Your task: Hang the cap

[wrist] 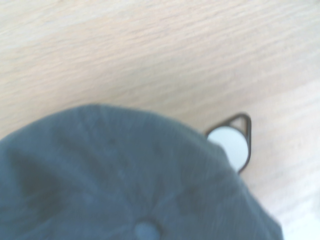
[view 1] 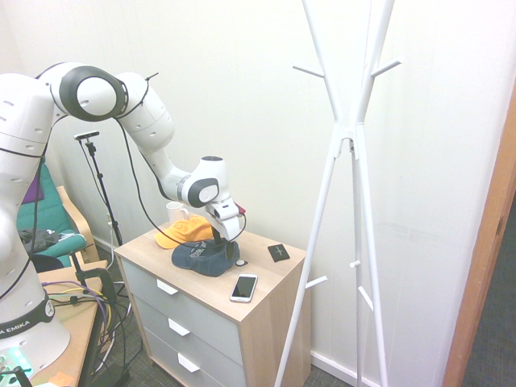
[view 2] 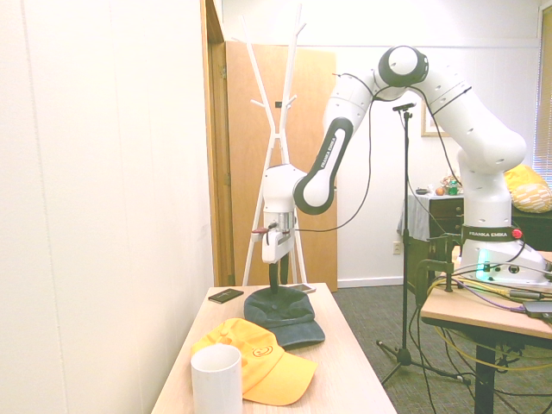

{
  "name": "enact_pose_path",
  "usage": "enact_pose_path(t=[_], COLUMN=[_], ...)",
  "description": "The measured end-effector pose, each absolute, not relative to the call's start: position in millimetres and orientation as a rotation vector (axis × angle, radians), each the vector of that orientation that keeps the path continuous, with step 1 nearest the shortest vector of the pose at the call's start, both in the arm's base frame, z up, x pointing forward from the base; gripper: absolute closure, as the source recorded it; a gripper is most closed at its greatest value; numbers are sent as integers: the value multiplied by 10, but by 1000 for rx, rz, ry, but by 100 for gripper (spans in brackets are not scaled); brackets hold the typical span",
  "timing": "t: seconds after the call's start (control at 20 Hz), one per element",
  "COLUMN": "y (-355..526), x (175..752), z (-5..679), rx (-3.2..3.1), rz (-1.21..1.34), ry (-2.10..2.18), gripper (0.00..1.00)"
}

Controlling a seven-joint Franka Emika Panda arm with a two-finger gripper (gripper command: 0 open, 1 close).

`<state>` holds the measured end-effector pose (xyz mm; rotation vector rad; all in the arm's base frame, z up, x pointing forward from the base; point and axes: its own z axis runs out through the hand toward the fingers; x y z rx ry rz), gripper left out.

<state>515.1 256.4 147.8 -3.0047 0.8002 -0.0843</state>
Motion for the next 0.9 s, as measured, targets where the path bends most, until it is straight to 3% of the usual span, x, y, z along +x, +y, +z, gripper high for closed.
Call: enact_pose_path(t=[0.9], y=[2749], x=[5104], z=[1456], rx=[-3022], rz=[-98], ry=[746], gripper=[100])
